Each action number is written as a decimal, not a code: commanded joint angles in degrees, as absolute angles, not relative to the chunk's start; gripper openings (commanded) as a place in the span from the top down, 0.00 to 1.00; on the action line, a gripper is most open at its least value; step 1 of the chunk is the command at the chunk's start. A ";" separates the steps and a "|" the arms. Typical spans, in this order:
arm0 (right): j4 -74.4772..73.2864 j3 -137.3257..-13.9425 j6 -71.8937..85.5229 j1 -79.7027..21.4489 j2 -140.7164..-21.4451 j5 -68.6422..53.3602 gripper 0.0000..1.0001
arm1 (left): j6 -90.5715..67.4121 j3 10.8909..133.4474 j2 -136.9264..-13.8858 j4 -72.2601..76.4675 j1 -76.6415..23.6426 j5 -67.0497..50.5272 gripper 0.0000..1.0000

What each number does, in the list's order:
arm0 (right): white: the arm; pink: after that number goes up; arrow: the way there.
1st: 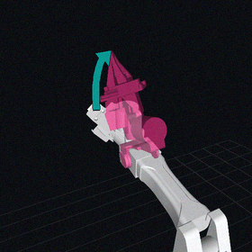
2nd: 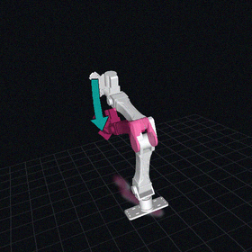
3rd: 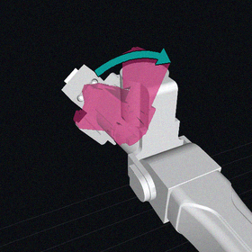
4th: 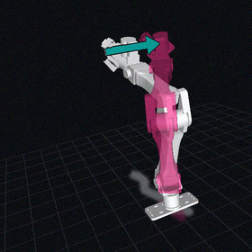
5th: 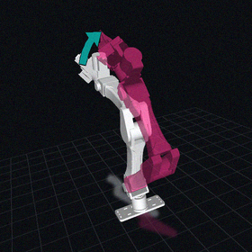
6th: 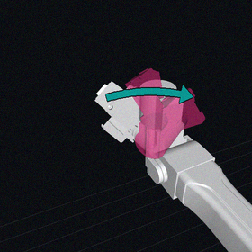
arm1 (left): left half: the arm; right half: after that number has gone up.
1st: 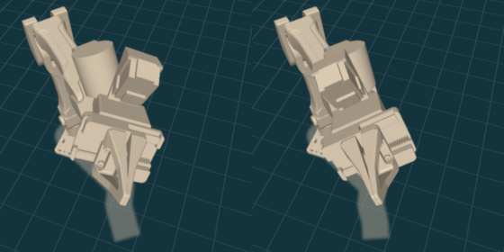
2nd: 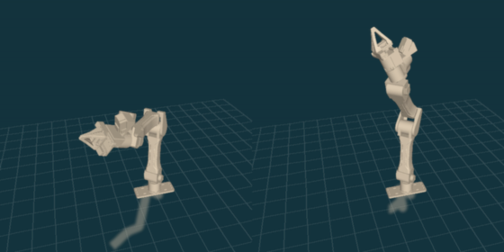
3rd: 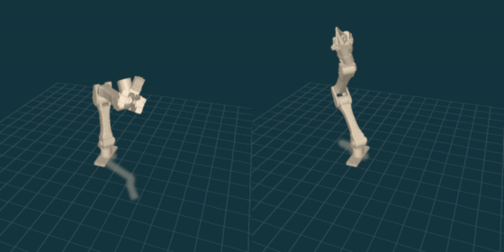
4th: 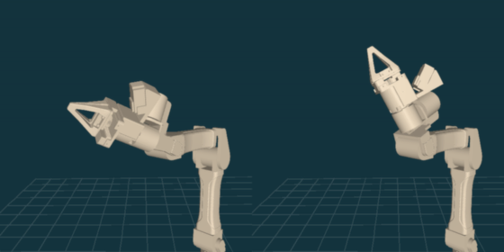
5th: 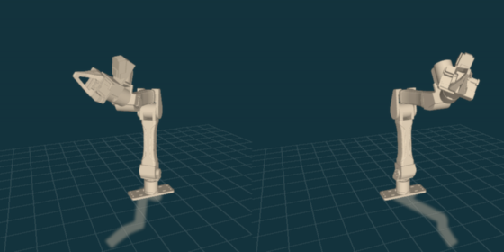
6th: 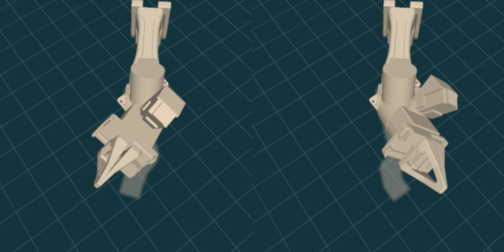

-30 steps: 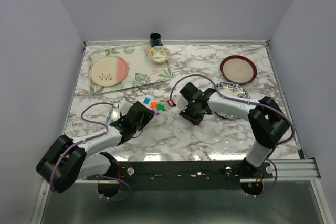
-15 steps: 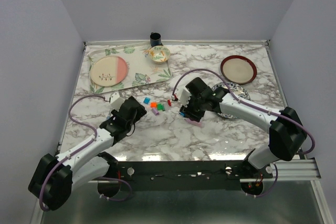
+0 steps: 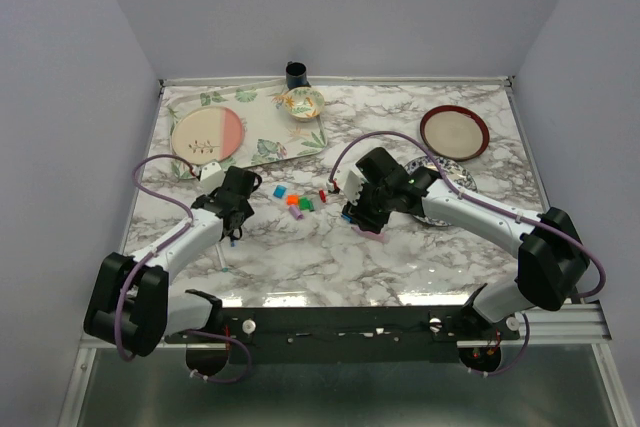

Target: Open the pen caps

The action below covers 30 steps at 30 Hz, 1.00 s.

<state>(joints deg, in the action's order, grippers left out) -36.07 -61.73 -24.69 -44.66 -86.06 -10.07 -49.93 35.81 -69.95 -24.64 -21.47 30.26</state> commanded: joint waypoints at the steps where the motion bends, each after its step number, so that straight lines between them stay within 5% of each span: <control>1: -35.42 -61.00 -25.31 -44.74 -84.99 -11.60 0.48 | -45.79 34.37 -72.77 -22.60 -17.93 25.41 0.38; 17: -35.24 -60.82 -25.31 -44.56 -83.76 -13.36 0.48 | -43.51 33.58 -76.29 -19.34 -16.00 17.24 0.81; 30: -34.10 -60.21 -25.23 -44.38 -79.19 -24.42 0.48 | -45.44 23.48 -60.85 -2.39 -16.26 -4.73 0.97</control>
<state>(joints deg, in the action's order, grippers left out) -35.70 -60.95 -25.04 -44.51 -82.19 -16.64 -43.59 27.46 -67.88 -12.19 -15.99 8.73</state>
